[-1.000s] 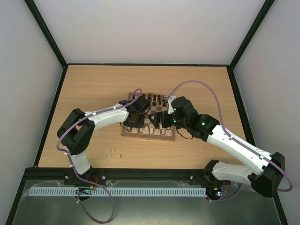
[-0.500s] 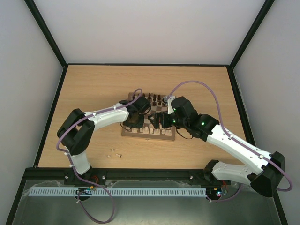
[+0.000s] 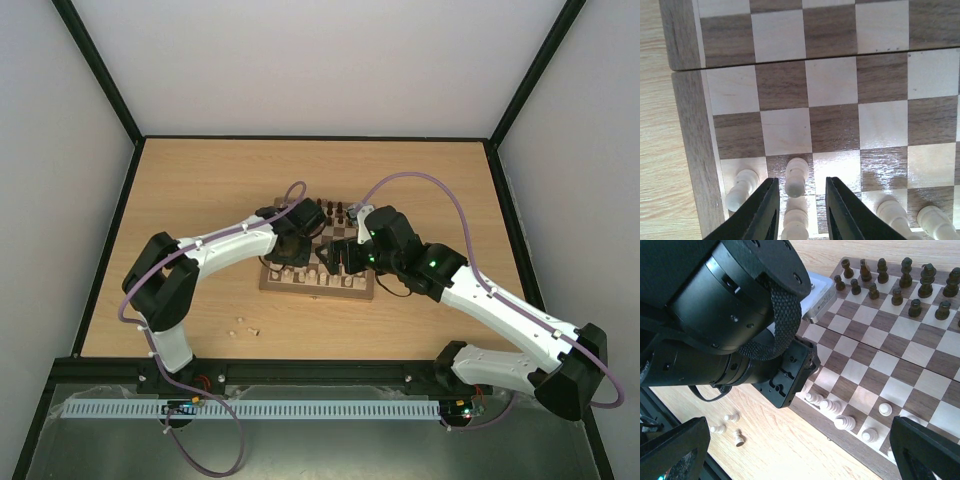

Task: Set up the chess pieces on the board
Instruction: Place the chess piece on the chessboard, then adjust the chess piece on the chessboard.

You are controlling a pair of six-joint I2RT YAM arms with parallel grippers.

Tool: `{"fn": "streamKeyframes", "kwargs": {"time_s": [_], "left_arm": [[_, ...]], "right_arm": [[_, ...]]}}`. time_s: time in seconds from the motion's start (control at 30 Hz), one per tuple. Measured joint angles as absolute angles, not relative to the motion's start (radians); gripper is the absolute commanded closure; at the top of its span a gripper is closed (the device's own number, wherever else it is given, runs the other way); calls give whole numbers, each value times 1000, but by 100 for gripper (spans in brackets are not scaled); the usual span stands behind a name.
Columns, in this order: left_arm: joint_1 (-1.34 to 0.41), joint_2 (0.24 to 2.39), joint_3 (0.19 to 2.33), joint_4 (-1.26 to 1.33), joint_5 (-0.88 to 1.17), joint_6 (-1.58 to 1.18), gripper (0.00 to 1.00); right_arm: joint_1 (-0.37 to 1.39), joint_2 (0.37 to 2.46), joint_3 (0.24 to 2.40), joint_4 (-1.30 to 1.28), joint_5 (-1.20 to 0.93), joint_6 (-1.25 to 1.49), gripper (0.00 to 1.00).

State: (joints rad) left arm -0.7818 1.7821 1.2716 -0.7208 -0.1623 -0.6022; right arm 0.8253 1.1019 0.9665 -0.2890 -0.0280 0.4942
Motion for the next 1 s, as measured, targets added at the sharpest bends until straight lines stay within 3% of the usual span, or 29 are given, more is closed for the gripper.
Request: {"fn": "streamKeyframes", "kwargs": {"time_s": [0.27,0.67,1.0], "left_arm": [[-779,1782,1318,-739,-187,-601,69],[-751,1827,1327,-713,-184,-580,80],[-736,1870,1327,-681,-167,-564,82]], "right_arm": [[825,1102,965,-288,-38,494,1],[825,1102,960,-286,-44,494,1],[825,1109,958,-286,-52,494,2]]}}
